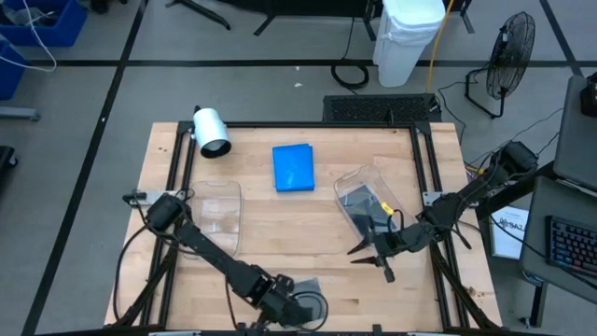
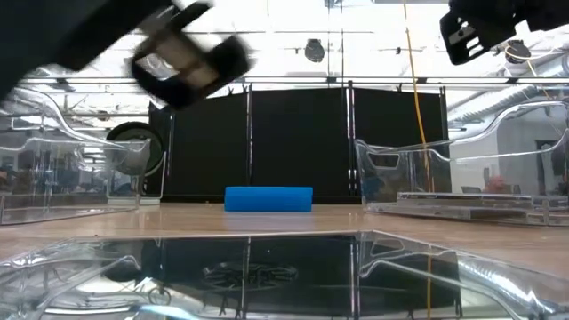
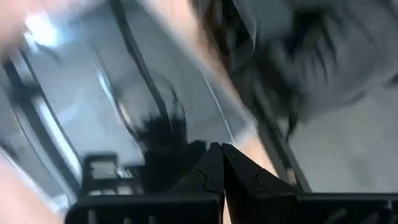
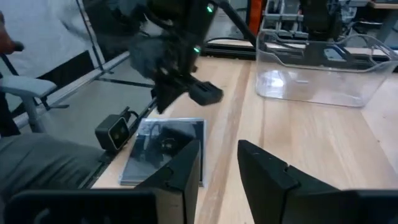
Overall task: Pick & place jewel cases by type
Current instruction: Put the black CD case into the right transparent bin
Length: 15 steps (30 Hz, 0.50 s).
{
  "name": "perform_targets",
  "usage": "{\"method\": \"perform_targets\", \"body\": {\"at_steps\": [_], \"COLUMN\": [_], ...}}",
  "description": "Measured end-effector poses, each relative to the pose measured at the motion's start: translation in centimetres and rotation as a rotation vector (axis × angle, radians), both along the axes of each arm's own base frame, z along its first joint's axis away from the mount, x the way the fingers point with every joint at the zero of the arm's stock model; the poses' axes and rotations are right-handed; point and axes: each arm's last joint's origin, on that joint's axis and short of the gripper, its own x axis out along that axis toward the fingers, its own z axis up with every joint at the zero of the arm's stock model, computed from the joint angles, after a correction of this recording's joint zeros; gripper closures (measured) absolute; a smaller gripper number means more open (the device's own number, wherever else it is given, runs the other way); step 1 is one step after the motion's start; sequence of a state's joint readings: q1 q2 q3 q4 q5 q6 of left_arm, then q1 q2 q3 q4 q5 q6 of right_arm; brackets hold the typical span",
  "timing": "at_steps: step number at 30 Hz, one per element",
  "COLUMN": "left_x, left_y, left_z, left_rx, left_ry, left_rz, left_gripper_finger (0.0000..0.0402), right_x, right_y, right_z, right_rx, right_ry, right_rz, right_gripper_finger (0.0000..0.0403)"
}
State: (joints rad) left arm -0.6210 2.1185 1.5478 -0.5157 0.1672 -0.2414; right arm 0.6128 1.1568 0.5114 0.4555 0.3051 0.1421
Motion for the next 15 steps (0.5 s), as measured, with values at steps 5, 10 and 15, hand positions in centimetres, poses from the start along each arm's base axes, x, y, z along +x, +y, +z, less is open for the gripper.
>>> {"method": "perform_targets", "body": {"at_steps": [5, 10, 15], "left_x": [-0.5, 0.5, 1.6], "left_y": [-0.3, 0.5, 1.9], "left_z": [-1.6, -3.9, -5.1], "left_rx": [0.01, 0.015, 0.014], "left_ry": [0.102, 0.165, 0.17], "left_rz": [0.065, 0.091, 0.04], "left_gripper_finger": [0.0397, 0.0395, 0.0398], "right_x": [-0.2, 0.0, 0.8], "right_y": [0.4, 1.1, 1.9], "right_z": [0.0, -1.1, -4.1], "right_rx": [-0.003, -0.027, -0.08], "right_ry": [-0.004, 0.038, 0.154], "right_rz": [0.019, 0.034, 0.032], "right_gripper_finger": [0.0303, 0.0303, 0.0303]}}
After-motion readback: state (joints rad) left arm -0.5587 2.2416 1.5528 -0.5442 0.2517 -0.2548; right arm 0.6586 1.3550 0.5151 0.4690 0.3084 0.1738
